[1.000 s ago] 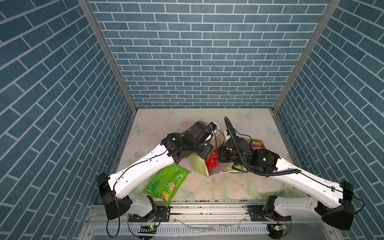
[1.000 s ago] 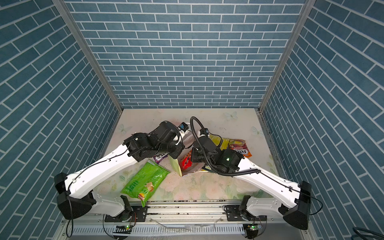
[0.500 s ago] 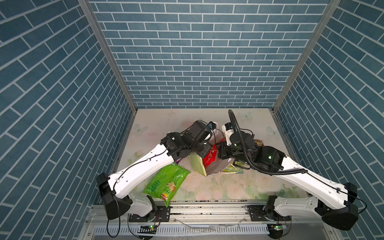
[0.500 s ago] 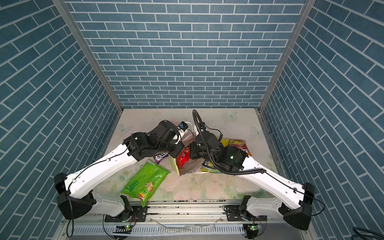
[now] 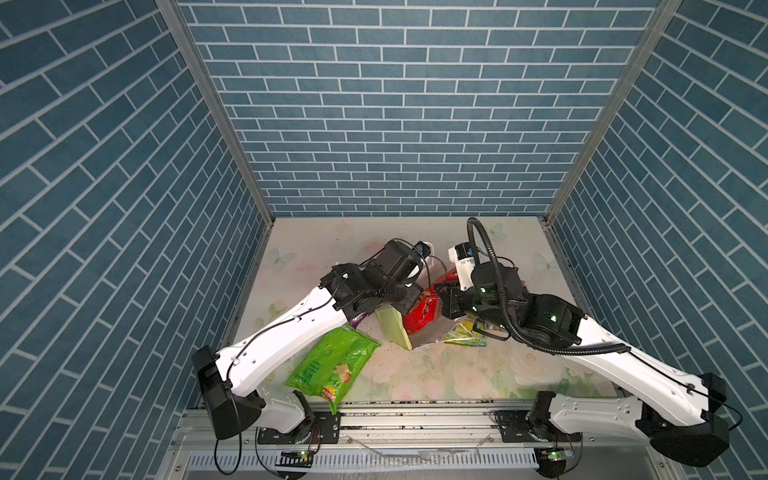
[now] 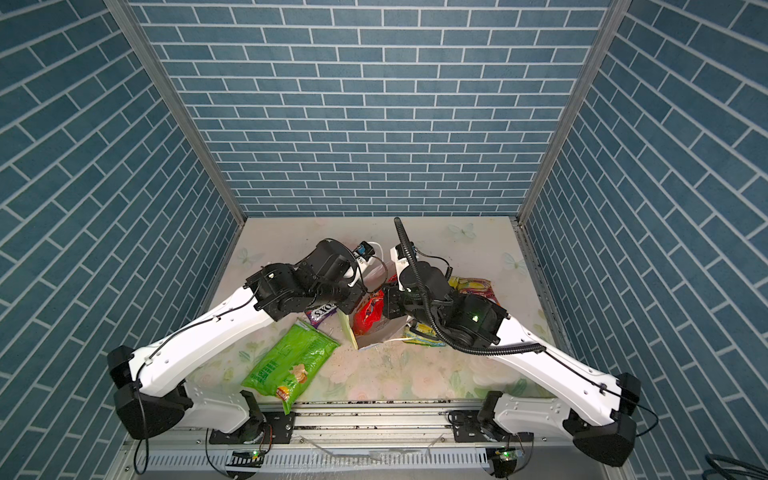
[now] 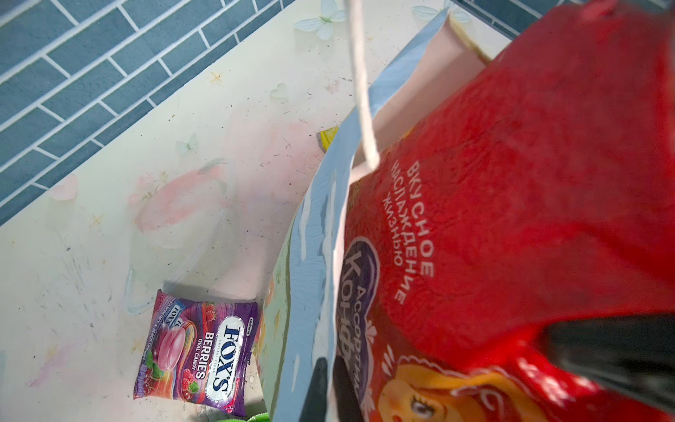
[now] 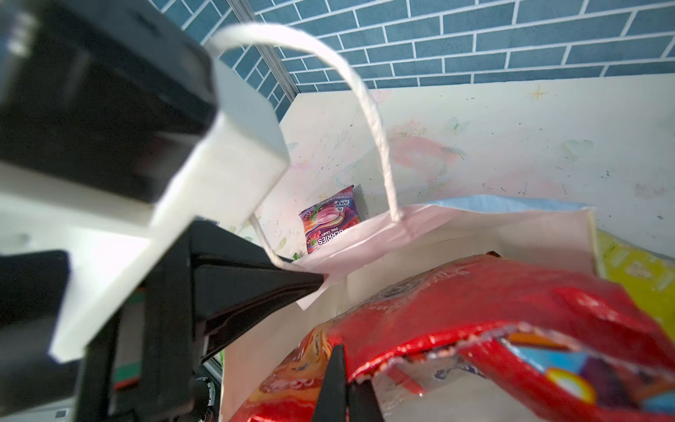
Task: Take the snacks out of the paper bag
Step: 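Close the right gripper on the red pack and lift it out of the bag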
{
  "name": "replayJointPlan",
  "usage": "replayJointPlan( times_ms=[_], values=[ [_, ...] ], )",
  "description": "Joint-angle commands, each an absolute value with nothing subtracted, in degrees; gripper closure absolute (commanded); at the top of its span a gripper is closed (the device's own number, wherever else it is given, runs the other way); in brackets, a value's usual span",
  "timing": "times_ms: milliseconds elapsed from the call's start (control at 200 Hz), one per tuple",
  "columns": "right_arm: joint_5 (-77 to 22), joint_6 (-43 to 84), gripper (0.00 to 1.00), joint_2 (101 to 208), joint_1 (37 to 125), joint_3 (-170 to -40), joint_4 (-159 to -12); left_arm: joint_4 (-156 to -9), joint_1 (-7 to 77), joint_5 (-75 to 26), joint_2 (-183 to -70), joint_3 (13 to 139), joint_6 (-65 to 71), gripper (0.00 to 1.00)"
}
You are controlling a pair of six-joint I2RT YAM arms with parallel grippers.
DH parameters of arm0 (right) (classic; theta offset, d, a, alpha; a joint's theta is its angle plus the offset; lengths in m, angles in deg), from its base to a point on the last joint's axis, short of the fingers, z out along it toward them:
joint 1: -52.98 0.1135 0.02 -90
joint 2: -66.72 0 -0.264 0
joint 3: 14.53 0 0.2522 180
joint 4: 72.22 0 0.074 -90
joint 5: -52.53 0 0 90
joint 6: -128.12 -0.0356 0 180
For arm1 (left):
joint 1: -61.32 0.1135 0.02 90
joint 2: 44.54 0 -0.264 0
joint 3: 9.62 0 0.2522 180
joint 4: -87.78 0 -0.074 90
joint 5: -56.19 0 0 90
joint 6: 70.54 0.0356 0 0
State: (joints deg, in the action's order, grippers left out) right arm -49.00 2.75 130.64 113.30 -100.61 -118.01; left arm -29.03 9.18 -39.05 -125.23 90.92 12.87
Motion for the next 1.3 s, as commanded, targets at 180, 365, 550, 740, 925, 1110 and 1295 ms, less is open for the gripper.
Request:
replayJointPlan(
  times_ms=[180, 365, 550, 740, 925, 1110, 1295],
  values=[
    [-45.3, 11.1, 1.00, 124.1, 113.1, -107.1, -109.9, -28.0, 9.6, -40.7, -124.6, 90.3, 14.2, 0.96],
    [-42.0, 13.7, 1.00, 123.2, 113.1, -109.4, -110.2, -28.0, 9.6, -41.1, -124.6, 90.5, 14.4, 0.96],
    [-41.4, 16.1, 1.00, 120.8, 113.1, -109.7, -107.4, -27.7, 9.6, -41.9, -124.5, 90.4, 14.5, 0.96],
    [-43.3, 19.0, 1.00, 117.6, 113.1, -111.0, -106.3, -27.8, 9.6, -43.2, -124.0, 90.3, 15.1, 0.96],
    [-46.0, 22.1, 1.00, 115.8, 113.1, -113.9, -108.7, -27.5, 10.3, -43.7, -124.0, 90.2, 15.5, 0.96],
    [-49.2, 23.9, 1.00, 113.1, 113.1, -114.4, -108.8, -27.7, 12.7, -43.7, -122.9, 89.5, 15.7, 0.96],
    [-53.4, 25.3, 1.00, 109.6, 113.1, -114.2, -108.7, -27.6, 14.0, -43.9, -122.3, 89.3, 15.9, 0.95]
  ],
)
